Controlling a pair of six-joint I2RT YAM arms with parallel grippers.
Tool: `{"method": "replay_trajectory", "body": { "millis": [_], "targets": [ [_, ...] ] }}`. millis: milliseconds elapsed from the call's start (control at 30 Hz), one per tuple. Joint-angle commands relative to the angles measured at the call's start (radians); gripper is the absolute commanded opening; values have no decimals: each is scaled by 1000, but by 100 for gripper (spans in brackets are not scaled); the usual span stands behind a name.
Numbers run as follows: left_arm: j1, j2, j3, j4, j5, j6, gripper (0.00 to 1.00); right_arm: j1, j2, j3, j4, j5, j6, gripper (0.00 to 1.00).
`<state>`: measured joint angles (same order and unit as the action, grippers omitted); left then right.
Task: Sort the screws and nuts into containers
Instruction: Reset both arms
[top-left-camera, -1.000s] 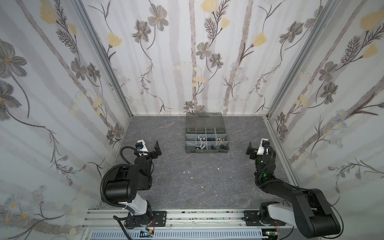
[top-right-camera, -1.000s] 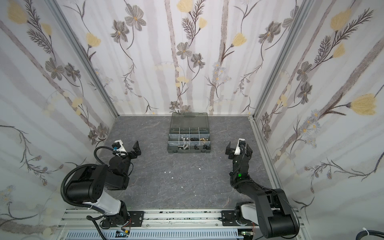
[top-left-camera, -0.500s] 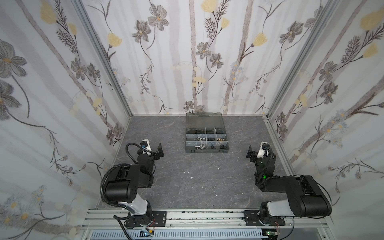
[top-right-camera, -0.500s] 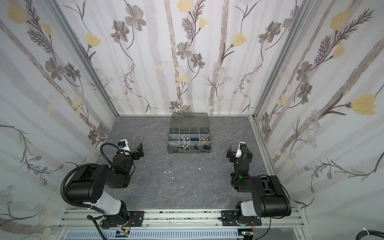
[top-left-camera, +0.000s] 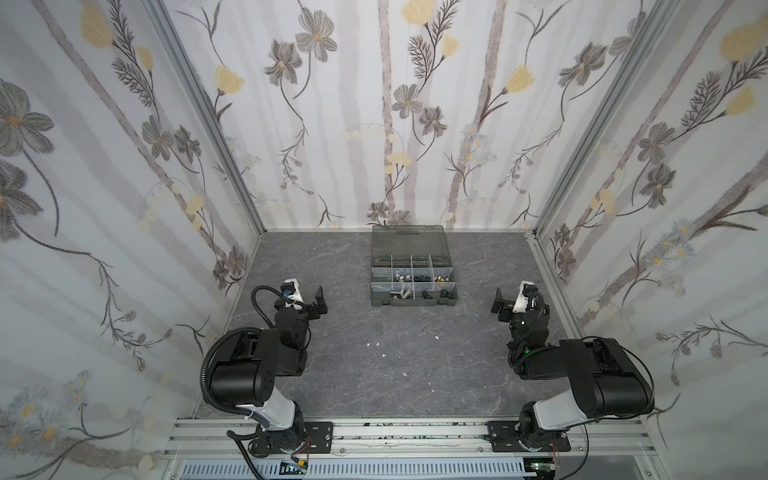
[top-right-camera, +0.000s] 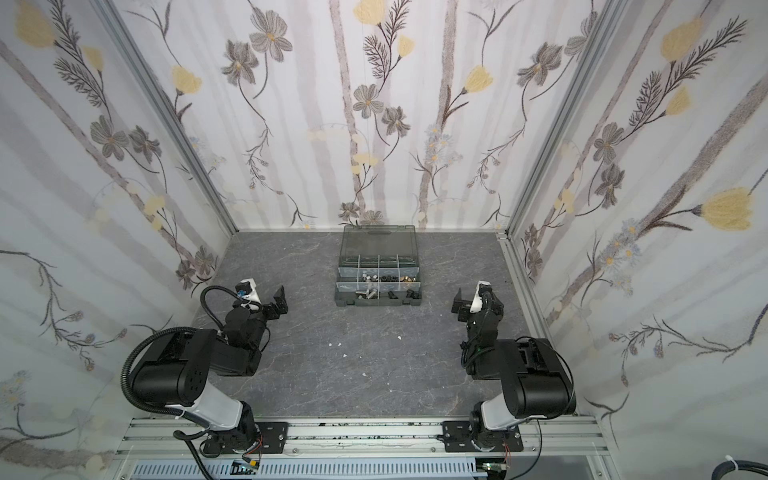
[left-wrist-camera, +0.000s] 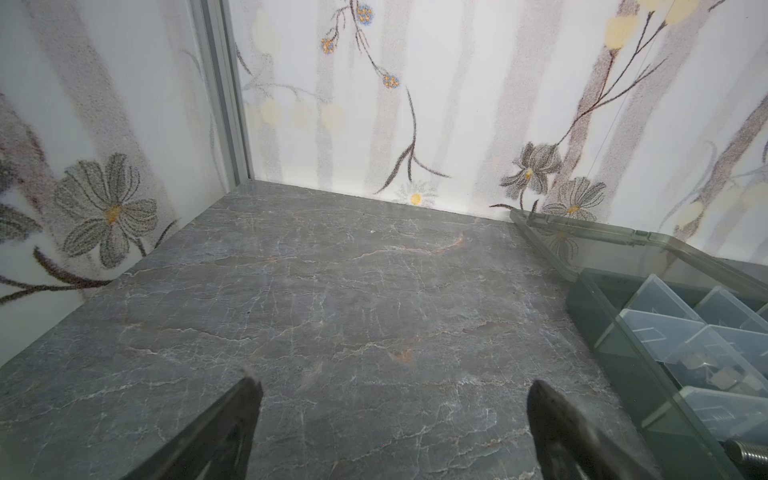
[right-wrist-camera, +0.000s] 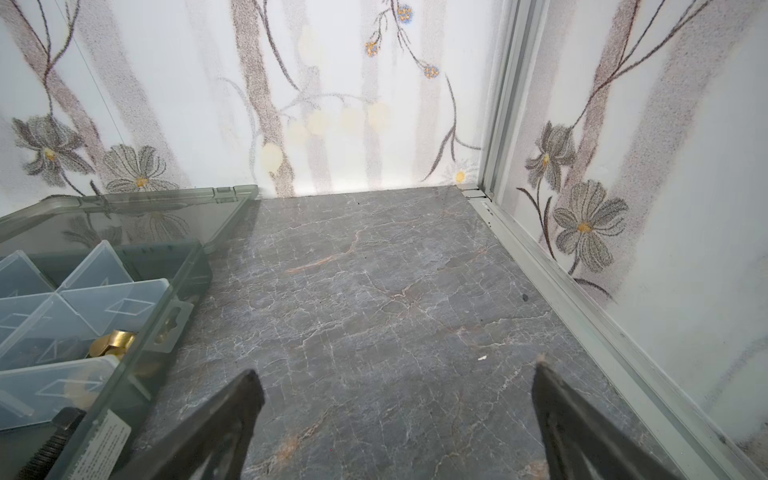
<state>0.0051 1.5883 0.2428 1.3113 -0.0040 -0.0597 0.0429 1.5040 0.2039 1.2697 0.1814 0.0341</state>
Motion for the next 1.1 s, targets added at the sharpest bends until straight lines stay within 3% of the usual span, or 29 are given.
{"method": "replay_trajectory", "body": {
  "millis": [0,1067],
  "targets": [
    [-1,-2,4,13,-8,0,100,-1,-1,5,19,-15,5,99],
    [-2,-4,-1,22,-22,-3,100,1,3,3,20,-62,-16,100]
  ]
}}
